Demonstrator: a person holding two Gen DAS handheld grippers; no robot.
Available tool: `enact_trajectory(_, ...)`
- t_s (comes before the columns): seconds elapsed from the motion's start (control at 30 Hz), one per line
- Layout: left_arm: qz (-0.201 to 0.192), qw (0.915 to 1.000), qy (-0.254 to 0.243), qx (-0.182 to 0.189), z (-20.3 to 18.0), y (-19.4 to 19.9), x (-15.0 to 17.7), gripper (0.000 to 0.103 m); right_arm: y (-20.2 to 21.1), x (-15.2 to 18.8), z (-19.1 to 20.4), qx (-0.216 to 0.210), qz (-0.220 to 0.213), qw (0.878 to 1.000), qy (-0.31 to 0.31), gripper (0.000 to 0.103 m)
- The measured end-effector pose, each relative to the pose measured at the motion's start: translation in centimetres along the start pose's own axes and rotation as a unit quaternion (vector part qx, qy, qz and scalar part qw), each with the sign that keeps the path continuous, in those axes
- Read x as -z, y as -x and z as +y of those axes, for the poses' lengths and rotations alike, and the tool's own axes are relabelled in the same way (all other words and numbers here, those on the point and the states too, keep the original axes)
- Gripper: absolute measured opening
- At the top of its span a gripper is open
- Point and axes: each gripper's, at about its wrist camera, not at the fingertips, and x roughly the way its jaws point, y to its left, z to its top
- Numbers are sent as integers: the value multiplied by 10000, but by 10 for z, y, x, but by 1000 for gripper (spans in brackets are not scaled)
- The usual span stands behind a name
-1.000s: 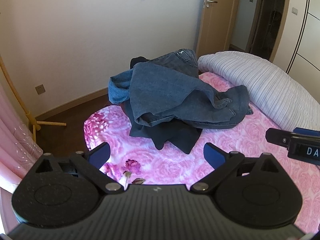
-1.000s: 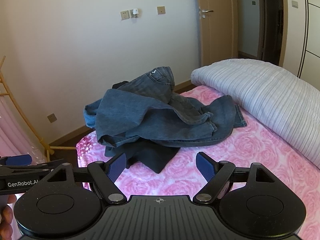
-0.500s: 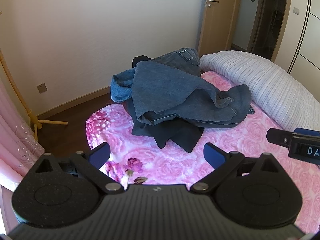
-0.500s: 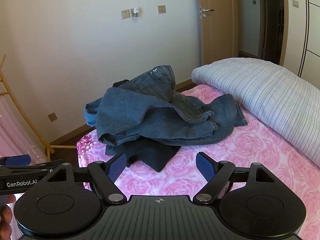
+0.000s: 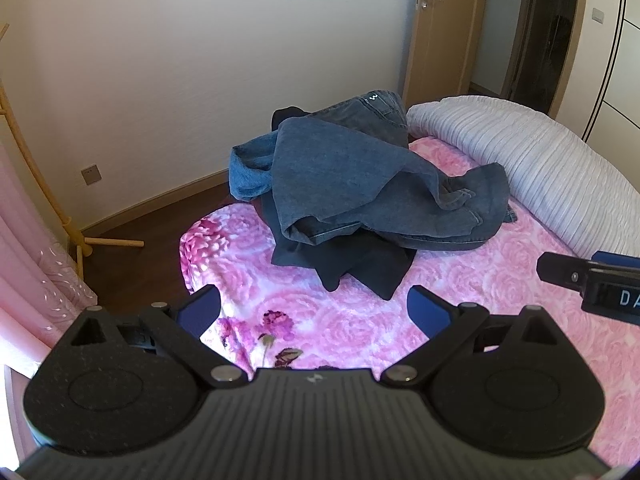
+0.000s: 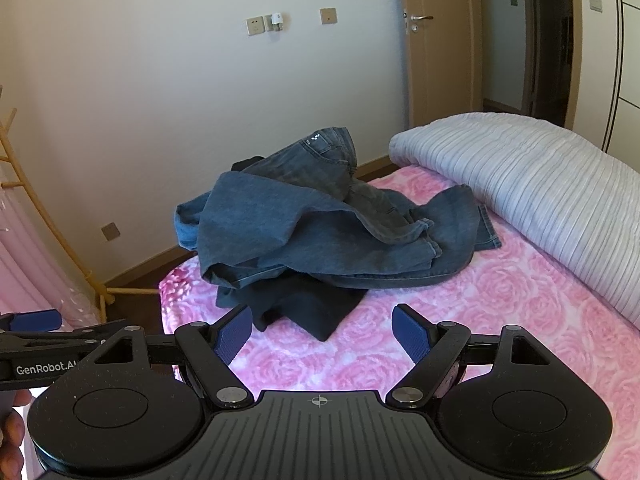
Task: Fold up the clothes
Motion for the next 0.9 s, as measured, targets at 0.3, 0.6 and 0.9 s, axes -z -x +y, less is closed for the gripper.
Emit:
enact_trajectory(0.3, -64, 9999, 77, -30, -6, 3, 0, 99, 2, -1, -9, -44, -9, 10000, -26, 80)
enact_trajectory(0.6, -32, 10000, 28, -60, -13, 4, 0, 99, 3, -3, -17, -89, -19, 9999, -56, 80)
enact_trajectory(0.9, -27, 9999, 85, -50, -13, -1, -5, 100, 2, 1, -29, -106, -5, 9999, -125, 80)
